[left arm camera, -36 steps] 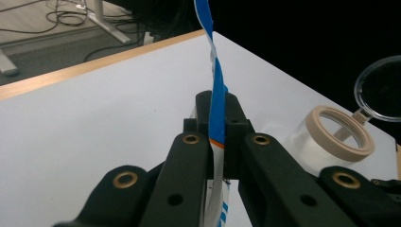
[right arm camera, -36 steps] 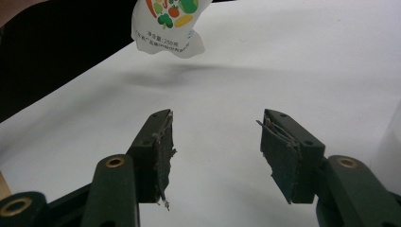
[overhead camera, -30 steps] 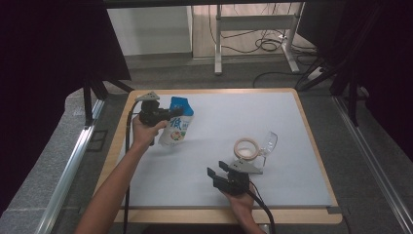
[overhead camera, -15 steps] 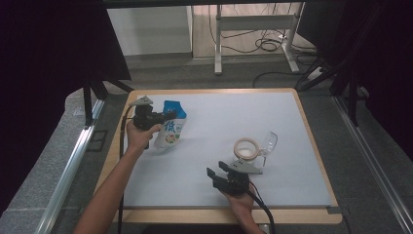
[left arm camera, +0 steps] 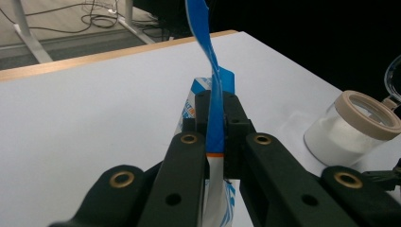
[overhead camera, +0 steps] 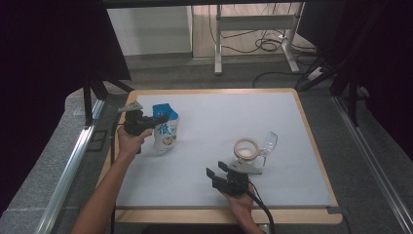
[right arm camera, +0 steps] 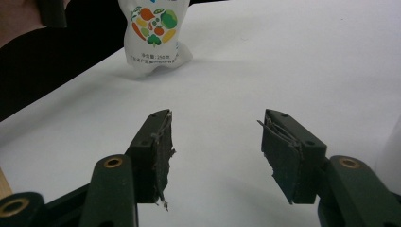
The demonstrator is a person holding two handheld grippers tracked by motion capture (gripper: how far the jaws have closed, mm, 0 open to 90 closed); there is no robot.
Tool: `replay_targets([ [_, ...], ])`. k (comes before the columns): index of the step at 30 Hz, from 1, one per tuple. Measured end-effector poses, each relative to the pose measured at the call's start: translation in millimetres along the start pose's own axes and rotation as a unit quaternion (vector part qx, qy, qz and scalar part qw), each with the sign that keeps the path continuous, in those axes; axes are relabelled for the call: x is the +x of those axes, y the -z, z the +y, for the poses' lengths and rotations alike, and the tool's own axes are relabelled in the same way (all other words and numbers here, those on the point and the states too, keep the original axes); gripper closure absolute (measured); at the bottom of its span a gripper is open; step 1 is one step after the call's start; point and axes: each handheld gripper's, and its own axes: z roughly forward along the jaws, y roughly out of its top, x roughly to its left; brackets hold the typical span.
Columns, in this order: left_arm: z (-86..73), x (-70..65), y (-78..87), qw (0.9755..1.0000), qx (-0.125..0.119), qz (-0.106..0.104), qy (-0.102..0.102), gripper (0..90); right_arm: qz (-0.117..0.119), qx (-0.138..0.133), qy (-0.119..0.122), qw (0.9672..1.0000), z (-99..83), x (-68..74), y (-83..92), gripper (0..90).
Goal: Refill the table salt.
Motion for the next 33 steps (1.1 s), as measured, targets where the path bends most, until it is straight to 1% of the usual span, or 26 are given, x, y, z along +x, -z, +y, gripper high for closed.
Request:
replay_targets([
  [1, -2.9, 0.7, 4.5, 1.0000, -0.003, 0.001, 0.000, 88.2, 0.000, 0.000, -0.001, 1.0000, 0.2, -0.2, 0.3, 43.5],
  [5, -7.9, 0.6, 10.7, 1.0000, -0.005, 0.004, -0.003, 87.6, -0.001, -0.001, -0.001, 1.0000, 0.3, -0.1, 0.4, 43.3],
  [10, -13.8, 1.7, 17.1, 1.0000, -0.009, 0.002, 0.001, 87.1, 0.000, -0.001, -0.001, 1.0000, 0.3, 0.6, 0.2, 43.2],
  [19, -16.3, 1.7, 18.1, 1.0000, -0.008, 0.002, -0.002, 85.2, 0.000, -0.002, -0.001, 1.0000, 0.9, 1.1, 0.7, 43.2],
  [24, -17.6, 0.0, 18.1, 0.9999, -0.007, 0.007, -0.007, 80.6, -0.001, -0.001, -0.003, 1.0000, 0.8, 0.3, 1.0, 43.2],
  [27, -17.6, -1.8, 17.7, 0.9998, -0.004, 0.016, -0.013, 74.9, -0.001, -0.001, -0.003, 1.0000, 0.7, 0.1, 1.1, 43.1],
  [31, -17.7, -2.2, 17.4, 0.9998, -0.005, 0.015, -0.012, 68.0, 0.000, -0.003, -0.002, 1.0000, 0.9, 0.6, 1.1, 43.1],
  [33, -18.2, -3.2, 17.1, 0.9996, -0.004, 0.023, -0.016, 63.8, 0.000, -0.002, -0.002, 1.0000, 0.7, 0.6, 0.8, 43.0],
])
